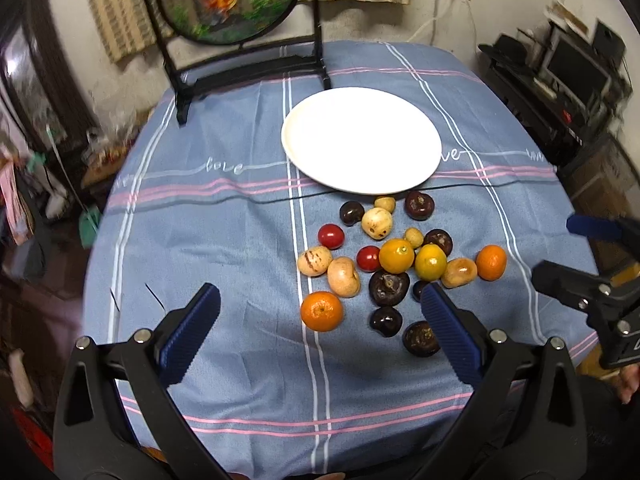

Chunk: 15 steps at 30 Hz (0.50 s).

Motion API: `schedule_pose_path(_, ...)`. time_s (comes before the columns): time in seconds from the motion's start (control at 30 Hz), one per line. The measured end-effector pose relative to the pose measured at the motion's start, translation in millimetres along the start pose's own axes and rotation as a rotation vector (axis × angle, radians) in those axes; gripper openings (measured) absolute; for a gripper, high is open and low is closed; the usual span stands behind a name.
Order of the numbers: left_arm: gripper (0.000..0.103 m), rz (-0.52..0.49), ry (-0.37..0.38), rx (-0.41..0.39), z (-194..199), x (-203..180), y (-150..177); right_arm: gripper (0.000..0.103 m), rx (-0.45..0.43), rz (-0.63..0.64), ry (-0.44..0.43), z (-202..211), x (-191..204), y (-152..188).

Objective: Organize fruits
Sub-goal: 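Grasp a mandarin with the left tool while the right tool grasps another mandarin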

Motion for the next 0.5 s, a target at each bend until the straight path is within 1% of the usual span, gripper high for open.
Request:
schedule_pose_path(0.03, 0.101, 0.019, 0.006, -0.008, -2.7, 7.1, 0.7, 0.102, -0.005, -0.002, -0.013, 0.6, 0.1, -0.2)
schedule_pose_path(0.1, 0.101, -0.003, -0.042, -0.024, -8.2, 18.0, 3.7, 0.102, -0.058, -0.011, -0.045, 11.1, -1.7, -4.5)
schedule_pose_path(0.13, 0.101, -0.032, -0.059, -0.023, -14.8, 22.6, 8.5, 0.102, -0.120, -0.011, -0.057, 23.7, -4.8, -10.5)
schedule_pose_path(0.17, 0.101, -0.052, -0.057, -0.018, -20.5, 25.3, 12.4, 0.102, -0.196, -0.003, -0.067, 39.2, -7.0, -17.2)
schedule_pose_path(0.2, 0.101, -0.065, -0.050, -0.013, -25.7, 27.4, 16.7, 0.102, -0.315, 0.011, -0.078, 62.8, -10.4, -25.5)
schedule_pose_path(0.23, 0.101, -0.079, -0.031, -0.006, -33.4, 28.4, 23.0, 0.102, -0.404, 0.022, -0.086, 80.3, -13.7, -29.6)
schedule_pose_path(0.27, 0.101, -0.086, -0.013, 0.011, -42.0, 28.7, 29.1, 0.102, -0.481, 0.040, -0.096, 93.8, -16.9, -31.5)
schedule_pose_path(0.3, 0.101, -0.088, -0.002, 0.022, -47.3, 29.0, 32.6, 0.102, -0.526, 0.068, -0.116, 99.2, -20.1, -30.9)
schedule_pose_path(0.33, 0.101, -0.101, 0.023, 0.024, -55.5, 26.0, 38.9, 0.102, -0.474, 0.079, -0.158, 87.2, -24.4, -26.2)
schedule_pose_path(0.37, 0.101, -0.117, 0.053, 0.017, -61.2, 21.8, 44.5, 0.102, -0.379, 0.049, -0.177, 70.7, -28.5, -21.6)
schedule_pose_path(0.4, 0.101, -0.132, 0.080, 0.020, -65.3, 18.1, 48.2, 0.102, -0.308, -0.002, -0.190, 56.3, -33.0, -15.4)
schedule_pose_path(0.43, 0.101, -0.146, 0.107, 0.046, -75.4, 13.9, 54.0, 0.102, -0.277, -0.043, -0.232, 46.2, -34.0, -7.7)
schedule_pose_path(0.47, 0.101, -0.142, 0.105, 0.074, -86.0, 14.3, 57.8, 0.102, -0.265, -0.048, -0.240, 42.5, -33.7, -5.2)
schedule_pose_path(0.5, 0.101, -0.136, 0.103, 0.091, -93.6, 13.8, 57.8, 0.102, -0.259, -0.048, -0.229, 40.9, -34.8, -4.6)
Point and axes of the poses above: each gripper's, at about its wrist camera, not at the fingertips, and z roughly against the way its jaws point, x to its left, y to its underside, the point moved 7 cm from there along -z, roughly the way its jaws point, and after that the axes turned 4 degrees about z, right-handed, at the moved point
